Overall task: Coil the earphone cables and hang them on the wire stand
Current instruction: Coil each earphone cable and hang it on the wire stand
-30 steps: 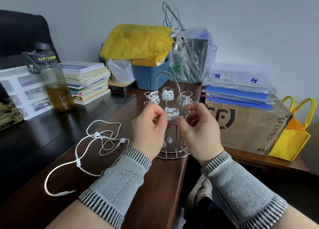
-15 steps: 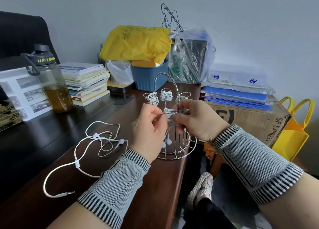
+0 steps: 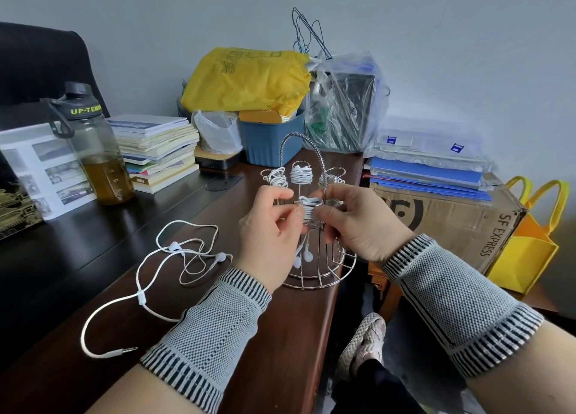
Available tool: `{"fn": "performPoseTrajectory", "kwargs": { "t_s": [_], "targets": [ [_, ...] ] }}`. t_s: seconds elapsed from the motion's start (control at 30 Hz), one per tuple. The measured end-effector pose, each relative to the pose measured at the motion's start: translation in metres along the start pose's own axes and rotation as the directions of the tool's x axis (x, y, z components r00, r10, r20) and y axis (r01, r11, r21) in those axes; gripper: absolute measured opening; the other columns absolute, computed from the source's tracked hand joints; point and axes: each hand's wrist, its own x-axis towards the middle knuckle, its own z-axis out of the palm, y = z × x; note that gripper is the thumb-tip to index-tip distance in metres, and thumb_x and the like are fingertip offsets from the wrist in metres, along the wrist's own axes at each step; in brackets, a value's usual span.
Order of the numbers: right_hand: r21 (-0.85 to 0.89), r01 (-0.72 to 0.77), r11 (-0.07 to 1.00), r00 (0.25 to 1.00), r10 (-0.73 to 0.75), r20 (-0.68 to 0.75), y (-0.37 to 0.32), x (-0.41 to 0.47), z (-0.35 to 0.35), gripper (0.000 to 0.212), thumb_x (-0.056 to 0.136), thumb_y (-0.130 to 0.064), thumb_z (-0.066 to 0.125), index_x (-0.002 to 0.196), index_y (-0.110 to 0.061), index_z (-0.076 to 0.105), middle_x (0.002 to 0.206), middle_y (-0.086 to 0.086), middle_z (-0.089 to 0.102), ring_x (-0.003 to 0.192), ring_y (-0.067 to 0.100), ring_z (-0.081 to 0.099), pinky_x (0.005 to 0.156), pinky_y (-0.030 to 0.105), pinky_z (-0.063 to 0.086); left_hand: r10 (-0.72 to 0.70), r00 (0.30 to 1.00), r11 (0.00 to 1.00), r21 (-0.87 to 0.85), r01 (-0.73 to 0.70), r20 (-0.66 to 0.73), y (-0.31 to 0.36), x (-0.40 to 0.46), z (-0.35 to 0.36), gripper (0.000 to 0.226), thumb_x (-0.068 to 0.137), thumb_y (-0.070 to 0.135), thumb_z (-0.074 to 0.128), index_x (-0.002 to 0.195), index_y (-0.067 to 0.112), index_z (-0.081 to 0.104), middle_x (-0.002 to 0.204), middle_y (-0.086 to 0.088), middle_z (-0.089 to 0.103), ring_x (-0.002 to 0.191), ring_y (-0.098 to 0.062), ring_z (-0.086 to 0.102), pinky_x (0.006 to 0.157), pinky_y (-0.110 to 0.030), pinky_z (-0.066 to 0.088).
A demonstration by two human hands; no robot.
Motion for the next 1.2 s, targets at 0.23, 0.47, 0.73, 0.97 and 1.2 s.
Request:
{"fn": "performPoseTrajectory", "kwargs": {
  "t_s": [0.23,0.47,0.73,0.97,1.2],
  "targets": [
    [0.003,0.001,1.0,1.0,-0.001,-0.005,0.0,0.0,0.001,0.006,0.095,-0.013,0.056,0.095,-0.014,0.062,0.051,0.002,0.059,0.03,0.004,0.037,0.035,0.015,0.029,-0.001,1.0,1.0,0.025,0.001,0.015,0.004,0.002,0.0,0.028,0.097,0.014,0.055,0.082,0.036,0.048,0.083,0.01,0.07,0.067,0.002,0.068,0.049,-0.012,0.05],
    [-0.025,-0.001,1.0,1.0,0.001,-0.017,0.0,0.001,0.0,0.003,0.093,-0.016,0.06,0.095,-0.015,0.062,0.049,-0.002,0.058,0.032,0.004,0.04,0.037,0.015,0.032,0.011,1.0,0.988,0.154,-0.015,0.022,0.003,0.003,-0.001,0.026,0.1,0.018,0.046,0.079,0.032,0.043,0.074,0.006,0.066,0.062,-0.002,0.068,0.05,-0.021,0.052],
    [-0.097,0.013,0.995,0.998,-0.019,-0.061,-0.002,-0.002,0.0,0.007,0.093,-0.014,0.058,0.098,-0.012,0.063,0.054,-0.005,0.059,0.034,0.0,0.047,0.041,0.012,0.036,0.013,0.999,0.985,0.171,-0.019,0.033,0.005,0.002,-0.003,0.016,0.101,0.019,0.043,0.086,0.023,0.045,0.073,0.006,0.063,0.059,0.002,0.066,0.049,-0.018,0.05],
    [0.002,0.108,0.994,0.9,-0.097,-0.425,0.01,-0.027,0.009,0.013,0.091,-0.014,0.06,0.101,-0.022,0.063,0.064,0.008,0.066,0.047,0.01,0.052,0.049,0.021,0.046,-0.095,0.993,0.981,0.165,0.105,-0.063,0.006,0.007,-0.006,0.039,0.101,0.029,0.04,0.074,0.017,0.065,0.061,0.004,0.068,0.046,-0.001,0.06,0.052,-0.016,0.044],
    [0.426,-0.261,0.866,0.853,0.414,-0.318,0.01,-0.027,0.016,0.036,0.09,-0.031,0.06,0.069,-0.003,0.07,0.058,0.008,0.066,0.039,0.009,0.044,0.043,0.021,0.037,-0.556,0.806,0.827,0.032,0.562,0.205,0.016,0.012,-0.019,0.062,0.093,0.062,0.042,0.083,0.01,0.075,0.048,0.001,0.057,0.042,-0.011,0.041,0.045,-0.024,0.033]
  ]
}}
